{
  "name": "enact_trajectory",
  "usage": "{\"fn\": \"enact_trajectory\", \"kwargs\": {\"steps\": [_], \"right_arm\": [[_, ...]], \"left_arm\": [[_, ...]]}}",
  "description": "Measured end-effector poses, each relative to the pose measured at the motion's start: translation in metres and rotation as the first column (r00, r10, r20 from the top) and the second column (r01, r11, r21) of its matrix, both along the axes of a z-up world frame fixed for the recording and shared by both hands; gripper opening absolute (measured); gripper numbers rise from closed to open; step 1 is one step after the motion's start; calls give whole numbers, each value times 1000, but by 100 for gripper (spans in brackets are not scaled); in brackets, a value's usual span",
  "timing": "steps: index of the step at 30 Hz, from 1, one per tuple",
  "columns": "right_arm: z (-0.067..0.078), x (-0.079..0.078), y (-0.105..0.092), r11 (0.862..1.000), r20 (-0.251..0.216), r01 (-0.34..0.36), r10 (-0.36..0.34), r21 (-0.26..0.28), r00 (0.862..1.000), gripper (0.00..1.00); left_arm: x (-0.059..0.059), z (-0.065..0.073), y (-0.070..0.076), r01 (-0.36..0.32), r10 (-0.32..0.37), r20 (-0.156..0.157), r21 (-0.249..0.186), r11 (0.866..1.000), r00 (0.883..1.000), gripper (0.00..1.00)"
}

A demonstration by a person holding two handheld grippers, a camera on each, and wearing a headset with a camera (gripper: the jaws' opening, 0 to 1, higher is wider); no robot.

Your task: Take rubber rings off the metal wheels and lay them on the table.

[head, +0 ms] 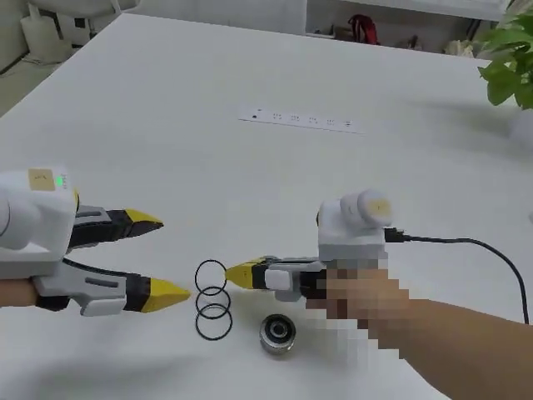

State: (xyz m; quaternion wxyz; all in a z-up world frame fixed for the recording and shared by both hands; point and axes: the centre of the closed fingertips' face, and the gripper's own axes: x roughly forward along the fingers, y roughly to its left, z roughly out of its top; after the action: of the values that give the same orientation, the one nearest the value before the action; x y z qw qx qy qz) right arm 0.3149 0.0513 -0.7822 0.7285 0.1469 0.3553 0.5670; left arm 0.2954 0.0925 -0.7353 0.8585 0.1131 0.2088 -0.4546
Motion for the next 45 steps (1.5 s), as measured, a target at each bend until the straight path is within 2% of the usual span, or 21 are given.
{"fn": "enact_trajectory", "kwargs": {"steps": [10, 14, 17, 24, 32, 45], "right_arm": [[-9, 3, -2, 999, 4, 19, -19, -36, 1000, 0], [-13, 3, -2, 998, 22, 20, -19, -55, 1000, 0], [-13, 4, -1, 998, 20, 26, -25, -54, 999, 0], [-13, 2, 1, 997, 48, 10, -7, -70, 999, 5], [-11, 0, 2, 996, 91, -4, 13, -92, 996, 9], [-1, 8, -3, 996, 116, 17, -7, -85, 993, 11]], "left_arm": [[2, -2, 1, -7, 7, -6, -4, 1000, 1000, 64], [2, -3, 1, -6, 6, -10, -2, 1000, 1000, 63], [1, -5, 0, -5, 5, -14, -1, 1000, 1000, 63], [1, -6, -1, -3, 3, -19, 1, 1000, 1000, 63], [1, -6, -2, -3, 3, -21, 2, 1000, 1000, 63], [3, -5, 0, -3, 3, -19, 8, 1000, 1000, 62]]}}
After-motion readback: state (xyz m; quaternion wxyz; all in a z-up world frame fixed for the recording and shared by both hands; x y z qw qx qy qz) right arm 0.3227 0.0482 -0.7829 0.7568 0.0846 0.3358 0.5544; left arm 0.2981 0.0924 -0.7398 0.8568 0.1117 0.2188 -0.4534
